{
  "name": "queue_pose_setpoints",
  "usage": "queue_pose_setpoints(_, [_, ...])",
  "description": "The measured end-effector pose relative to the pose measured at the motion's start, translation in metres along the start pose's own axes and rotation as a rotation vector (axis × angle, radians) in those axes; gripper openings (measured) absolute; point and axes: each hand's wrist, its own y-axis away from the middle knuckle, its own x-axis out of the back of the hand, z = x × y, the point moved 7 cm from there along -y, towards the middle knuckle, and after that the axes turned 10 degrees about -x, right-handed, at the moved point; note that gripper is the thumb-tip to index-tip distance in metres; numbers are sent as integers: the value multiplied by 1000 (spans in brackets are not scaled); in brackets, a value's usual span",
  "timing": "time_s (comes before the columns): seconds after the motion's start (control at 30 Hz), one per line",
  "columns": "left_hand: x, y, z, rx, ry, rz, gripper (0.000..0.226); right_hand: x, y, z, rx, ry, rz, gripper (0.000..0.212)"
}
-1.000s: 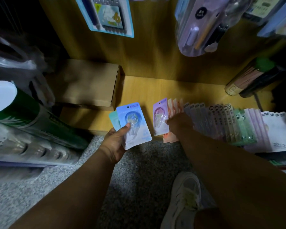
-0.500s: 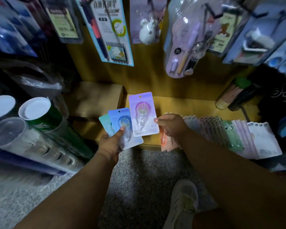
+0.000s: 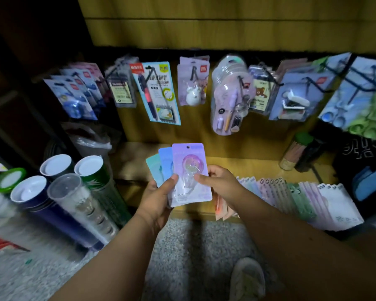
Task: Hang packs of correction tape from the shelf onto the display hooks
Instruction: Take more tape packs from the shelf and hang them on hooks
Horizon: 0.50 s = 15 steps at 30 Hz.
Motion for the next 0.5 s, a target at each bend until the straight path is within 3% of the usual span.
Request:
queue_pose_setpoints(0.17, [-19, 12, 33, -100, -21, -96, 54, -4, 21, -34, 53, -70, -17, 25])
queue_pose_setpoints(0.33, [-41, 24, 70, -227, -70, -192, 98, -4, 45, -61, 145, -92, -9, 31])
queue_pose_setpoints(0.43, [-55, 38, 87, -256, -59, -239, 99, -3, 59, -76, 175, -143, -14, 46])
queue_pose_setpoints(0.5, [-62, 46, 97, -273, -33, -261, 94, -2, 64, -83, 191, -173, -21, 40])
